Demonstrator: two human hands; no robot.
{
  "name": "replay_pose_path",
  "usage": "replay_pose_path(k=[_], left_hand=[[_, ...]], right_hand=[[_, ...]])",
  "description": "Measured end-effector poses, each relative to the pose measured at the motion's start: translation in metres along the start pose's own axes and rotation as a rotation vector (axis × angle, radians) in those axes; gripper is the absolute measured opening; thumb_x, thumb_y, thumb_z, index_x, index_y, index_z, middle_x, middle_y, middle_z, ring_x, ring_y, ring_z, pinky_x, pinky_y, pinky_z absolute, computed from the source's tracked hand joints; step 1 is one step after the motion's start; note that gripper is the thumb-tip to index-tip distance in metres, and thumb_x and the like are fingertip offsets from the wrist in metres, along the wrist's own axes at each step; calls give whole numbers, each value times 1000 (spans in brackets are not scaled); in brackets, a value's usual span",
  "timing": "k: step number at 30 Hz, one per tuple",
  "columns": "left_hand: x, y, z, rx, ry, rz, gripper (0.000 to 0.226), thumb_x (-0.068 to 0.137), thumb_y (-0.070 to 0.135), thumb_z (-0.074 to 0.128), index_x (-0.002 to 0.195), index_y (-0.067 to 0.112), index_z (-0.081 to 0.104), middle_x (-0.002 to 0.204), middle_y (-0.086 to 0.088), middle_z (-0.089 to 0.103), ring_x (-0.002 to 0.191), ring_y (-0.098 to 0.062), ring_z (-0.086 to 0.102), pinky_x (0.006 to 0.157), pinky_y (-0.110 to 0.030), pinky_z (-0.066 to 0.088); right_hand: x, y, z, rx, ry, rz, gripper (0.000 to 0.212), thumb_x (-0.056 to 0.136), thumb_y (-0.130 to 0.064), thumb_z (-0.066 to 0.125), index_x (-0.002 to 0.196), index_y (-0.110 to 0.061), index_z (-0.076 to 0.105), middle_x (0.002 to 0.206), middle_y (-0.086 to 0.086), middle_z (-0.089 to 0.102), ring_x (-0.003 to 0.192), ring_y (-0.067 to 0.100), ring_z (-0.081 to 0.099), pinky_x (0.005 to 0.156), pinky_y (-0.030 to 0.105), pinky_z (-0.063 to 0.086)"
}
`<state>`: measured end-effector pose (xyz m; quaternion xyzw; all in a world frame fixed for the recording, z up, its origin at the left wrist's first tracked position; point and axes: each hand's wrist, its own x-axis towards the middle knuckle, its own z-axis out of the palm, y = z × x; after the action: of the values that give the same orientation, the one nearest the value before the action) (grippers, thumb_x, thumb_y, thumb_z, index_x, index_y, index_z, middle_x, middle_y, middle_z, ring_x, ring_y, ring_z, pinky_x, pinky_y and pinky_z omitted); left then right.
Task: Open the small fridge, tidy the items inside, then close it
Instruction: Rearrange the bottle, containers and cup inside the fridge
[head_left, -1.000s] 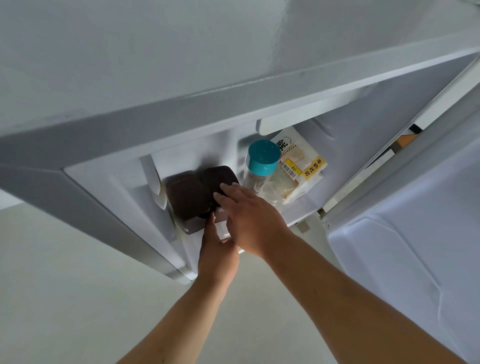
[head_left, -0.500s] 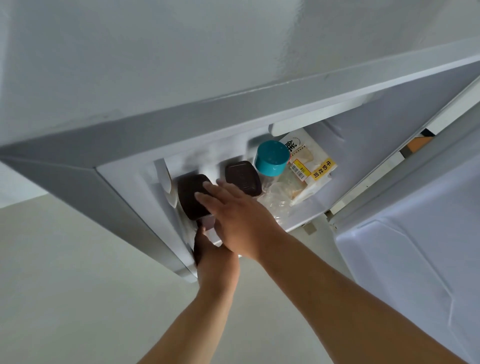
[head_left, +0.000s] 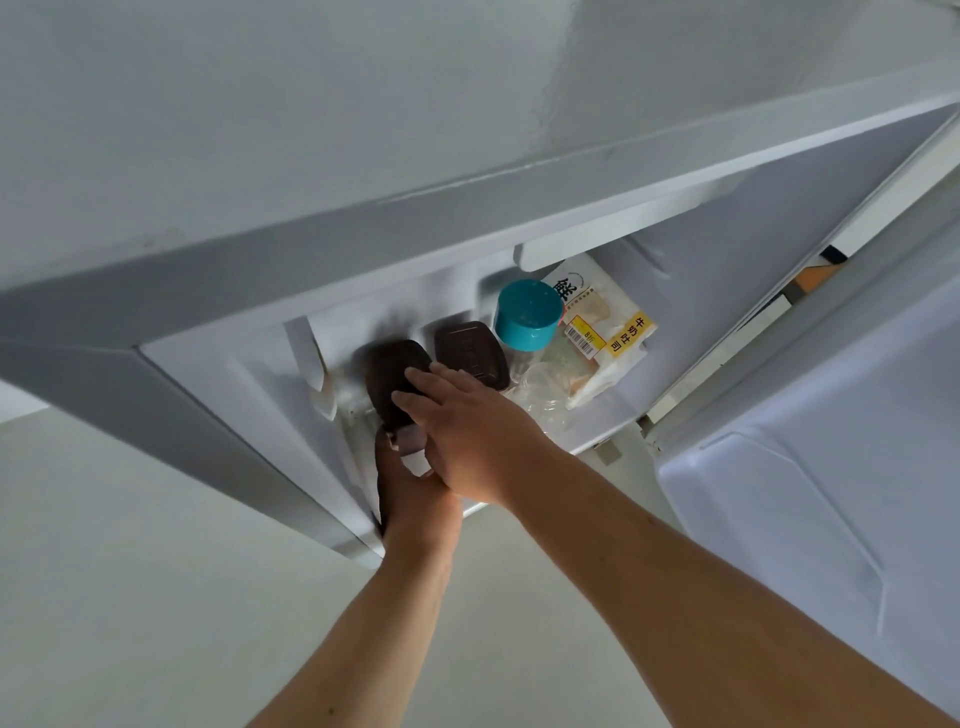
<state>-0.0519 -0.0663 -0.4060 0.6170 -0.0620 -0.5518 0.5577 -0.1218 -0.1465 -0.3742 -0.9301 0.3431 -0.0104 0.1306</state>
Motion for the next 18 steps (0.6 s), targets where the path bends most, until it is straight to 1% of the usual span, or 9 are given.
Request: replay_pose_path(k=[1,3,5,6,8,10,13,15,18], left_hand=[[9,-6,8,-36,-36,-95,28,98,40,57,115,21,69,106,5,75,91,-12,73,76,-26,49],[12,-4,8,0,7,-29,33,97,25,63,129,28,58,118,8,67,98,-4,70,82,-19,50],[17,-15,1,86,153,-6,54,92,17,67,142,26,48,125,3,64,113,-18,66,95,-35,54],[8,-10,0,136,176,-25,52,91,20,65,140,23,50,121,-3,67,109,-25,67,95,-43,56],[8,-12,-4,217,176,-69,33,90,26,61,123,23,65,99,-4,71,91,-25,69,83,-43,58],[3,-8,1,307,80,-5,14,89,35,59,97,33,71,91,5,71,92,-24,70,83,-46,60],[7,-4,18,264,-92,6,31,85,60,60,108,41,67,106,19,68,102,-13,68,93,-46,56],[13,-2,33,207,-184,-79,34,85,70,59,110,46,64,109,27,63,105,-8,65,91,-42,53],[19,0,48,180,-241,-156,51,87,74,55,130,48,56,128,17,58,116,-18,63,93,-44,50]], right_hand=[[-4,8,-1,5,4,38,66,94,-17,58,157,-18,39,168,11,27,155,32,20,123,48,18],[-9,10,-5,45,67,20,64,93,-14,59,155,-14,43,165,13,34,153,34,23,123,50,20],[-22,3,-3,138,275,5,53,91,-11,62,144,-13,56,152,12,53,145,33,40,119,48,32],[-30,1,0,191,440,57,42,91,-13,62,133,-17,62,140,7,61,135,28,50,112,42,41],[-52,4,7,324,715,342,17,94,-27,56,110,-31,59,117,-8,65,111,10,57,93,26,50],[-66,16,12,624,807,728,9,89,-42,51,95,-35,53,101,-14,62,92,2,58,73,23,46],[-66,48,15,926,690,1080,38,87,-57,52,87,-19,51,77,-2,56,73,19,57,59,33,43],[-62,66,15,1057,514,1116,53,91,-66,53,87,-13,60,82,14,61,80,33,65,71,44,56],[-53,76,18,1204,352,1069,56,87,-79,53,93,-23,62,96,8,69,92,28,69,90,51,58]])
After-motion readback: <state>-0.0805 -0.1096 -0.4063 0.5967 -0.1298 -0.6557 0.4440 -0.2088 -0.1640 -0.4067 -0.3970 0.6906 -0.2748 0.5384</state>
